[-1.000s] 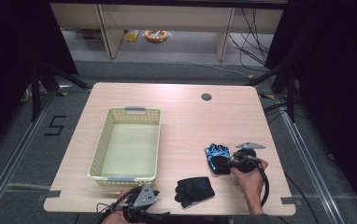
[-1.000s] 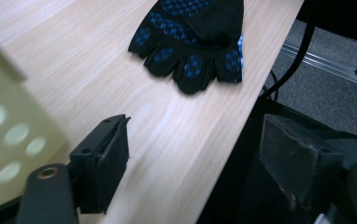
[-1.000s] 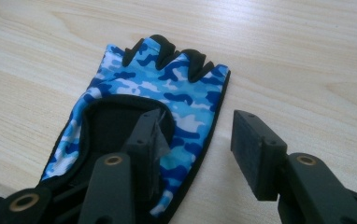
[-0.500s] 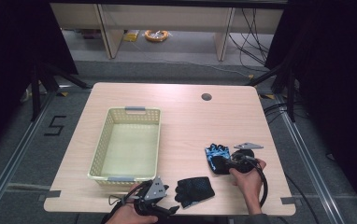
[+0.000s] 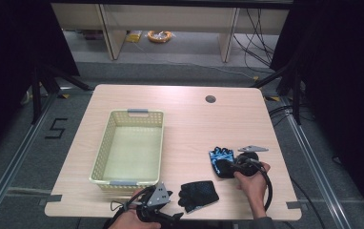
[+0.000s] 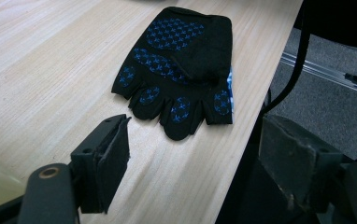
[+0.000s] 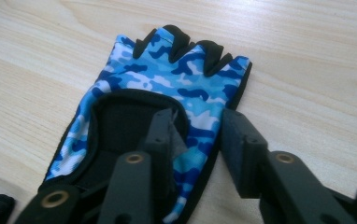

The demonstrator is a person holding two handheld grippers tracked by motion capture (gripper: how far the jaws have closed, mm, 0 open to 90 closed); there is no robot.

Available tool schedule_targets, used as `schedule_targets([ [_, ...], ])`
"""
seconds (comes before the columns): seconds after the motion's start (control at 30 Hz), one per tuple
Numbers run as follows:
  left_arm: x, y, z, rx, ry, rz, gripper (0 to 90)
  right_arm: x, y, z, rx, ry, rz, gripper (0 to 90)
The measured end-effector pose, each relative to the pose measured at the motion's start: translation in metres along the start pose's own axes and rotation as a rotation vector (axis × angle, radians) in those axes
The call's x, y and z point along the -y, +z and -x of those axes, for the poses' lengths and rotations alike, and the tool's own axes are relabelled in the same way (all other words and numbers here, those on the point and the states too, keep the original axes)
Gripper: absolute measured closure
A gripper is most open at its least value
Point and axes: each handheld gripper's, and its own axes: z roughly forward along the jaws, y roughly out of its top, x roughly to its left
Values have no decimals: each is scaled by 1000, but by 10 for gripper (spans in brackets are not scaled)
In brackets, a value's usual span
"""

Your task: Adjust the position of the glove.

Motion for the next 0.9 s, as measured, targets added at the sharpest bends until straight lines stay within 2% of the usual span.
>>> schedule_targets([
  [0.07, -1, -1, -2, -2, 11, -3, 240, -1, 0, 2, -10, -8, 4, 810],
  [0.1, -1, -3, -3, 0, 27, -15, 239, -2, 1, 4, -8, -37, 15, 830],
  [0.13, -1, -2, -2, -6, 13, 1, 239, -2, 2, 2, 3, -27, 10, 859],
  [0.17, 0, -2, -2, -8, 14, 0, 239, -3, 1, 3, 3, -44, -2, 876],
  [0.27, 0, -3, -1, -3, -17, 7, 239, -4, 2, 3, 2, -58, 1, 889],
  [0.33, 1, -4, -1, -7, -11, 5, 239, -5, 1, 3, 2, -82, 0, 892],
  [0.4, 1, -5, -2, -12, -2, -3, 238, -6, 0, 3, -1, -85, -2, 893],
  [0.43, 1, -5, -2, -8, 3, -9, 238, -7, 0, 4, -10, -113, 21, 893],
  [0.47, 2, -6, -1, -13, 0, -7, 238, -11, -8, 1, -20, -108, 21, 893],
  [0.53, 3, -6, 0, -9, -7, 2, 238, -14, -15, 1, -20, -169, 43, 894],
  [0.57, 3, -7, -1, -11, 22, -10, 238, -15, -18, 0, -21, -186, 59, 894],
  [0.6, 3, -7, -1, -11, 22, -10, 238, -15, -18, 0, -21, -186, 59, 894],
  [0.63, 4, -8, 1, -11, 19, -5, 238, -18, -24, 0, -34, -227, 101, 894],
  [0.67, 3, -10, 0, -11, 43, -18, 238, -19, -28, -1, -44, -236, 105, 894],
  [0.7, 5, -9, 2, -4, -1, 2, 238, -20, -32, -2, -51, -243, 106, 894],
  [0.73, 4, -11, 1, -8, 10, -3, 237, -21, -34, -3, -59, -253, 128, 894],
  [0.8, 6, -12, 1, -15, -5, 10, 237, -23, -40, -6, -95, -289, 130, 894],
  [0.87, 7, -14, -2, -20, 19, -10, 237, -25, -45, -11, -130, -317, 147, 894],
  [0.9, 7, -14, -2, -17, 6, 3, 237, -25, -48, -15, -161, -330, 142, 894],
])
